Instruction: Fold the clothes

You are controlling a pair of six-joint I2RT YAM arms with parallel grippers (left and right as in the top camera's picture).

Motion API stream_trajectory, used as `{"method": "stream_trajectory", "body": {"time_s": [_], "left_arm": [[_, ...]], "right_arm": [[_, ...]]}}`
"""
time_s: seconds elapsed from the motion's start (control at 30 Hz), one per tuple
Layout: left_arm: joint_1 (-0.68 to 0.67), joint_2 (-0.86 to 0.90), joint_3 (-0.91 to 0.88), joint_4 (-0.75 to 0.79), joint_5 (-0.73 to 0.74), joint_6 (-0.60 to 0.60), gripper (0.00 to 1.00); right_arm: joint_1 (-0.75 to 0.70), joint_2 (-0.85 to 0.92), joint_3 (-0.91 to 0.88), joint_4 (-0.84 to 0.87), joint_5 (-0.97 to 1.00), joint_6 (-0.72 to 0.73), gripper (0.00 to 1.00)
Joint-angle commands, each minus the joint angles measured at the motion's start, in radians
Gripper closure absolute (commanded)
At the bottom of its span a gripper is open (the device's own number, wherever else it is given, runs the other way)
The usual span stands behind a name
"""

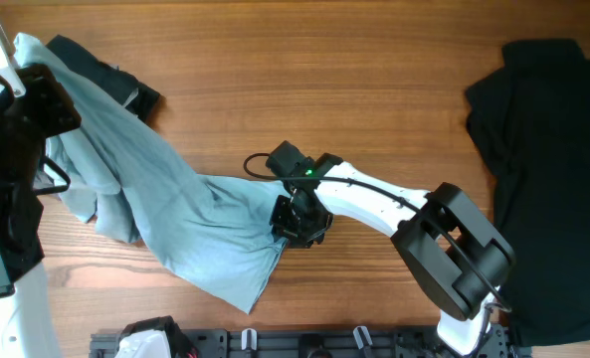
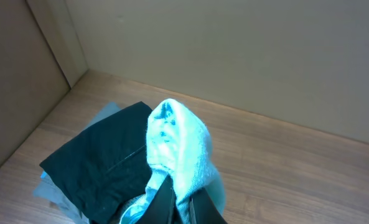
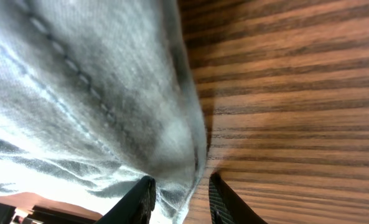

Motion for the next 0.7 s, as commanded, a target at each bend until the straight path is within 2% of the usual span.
{"method": "stream_trajectory", "body": {"time_s": [0.0,0.07,0.17,0.27,0.37,0.47,0.53,0.67], "left_arm": [[-0.004,-0.004,0.011,0.003,-0.010,0.011,0.95],[-0.004,-0.004,0.011,0.003,-0.010,0.011,0.95],[-0.004,-0.004,0.011,0.003,-0.010,0.011,0.94],[-0.004,-0.004,0.011,0.004,-0.010,0.012,0.95],[-0.003,-0.006,0.011,0.011,-0.010,0.012,0.95],[-0.003,-0.024,0.011,0.024,-0.010,0.012,0.96],[-0.004,-0.045,0.011,0.037,-0.010,0.024,0.96],[-0.003,-0.067,0.011,0.035,-0.011,0.047,0.96]], "right_arm": [[0.006,0.027,-0.013,0.009,0.090,0.007,0.82],[0.006,0.027,-0.012,0.034,0.099,0.002,0.96],[0.004,0.020,-0.011,0.042,0.110,-0.026,0.96],[-0.016,-0.058,0.009,0.002,0.172,-0.134,0.96],[-0.056,-0.217,0.031,-0.090,0.246,-0.236,0.96],[-0.161,-0.446,0.031,-0.237,0.352,-0.234,0.96],[-0.298,-0.647,0.031,-0.279,0.385,-0.316,0.96],[-0.525,-0.930,0.032,-0.315,0.426,-0.422,0.96]]}}
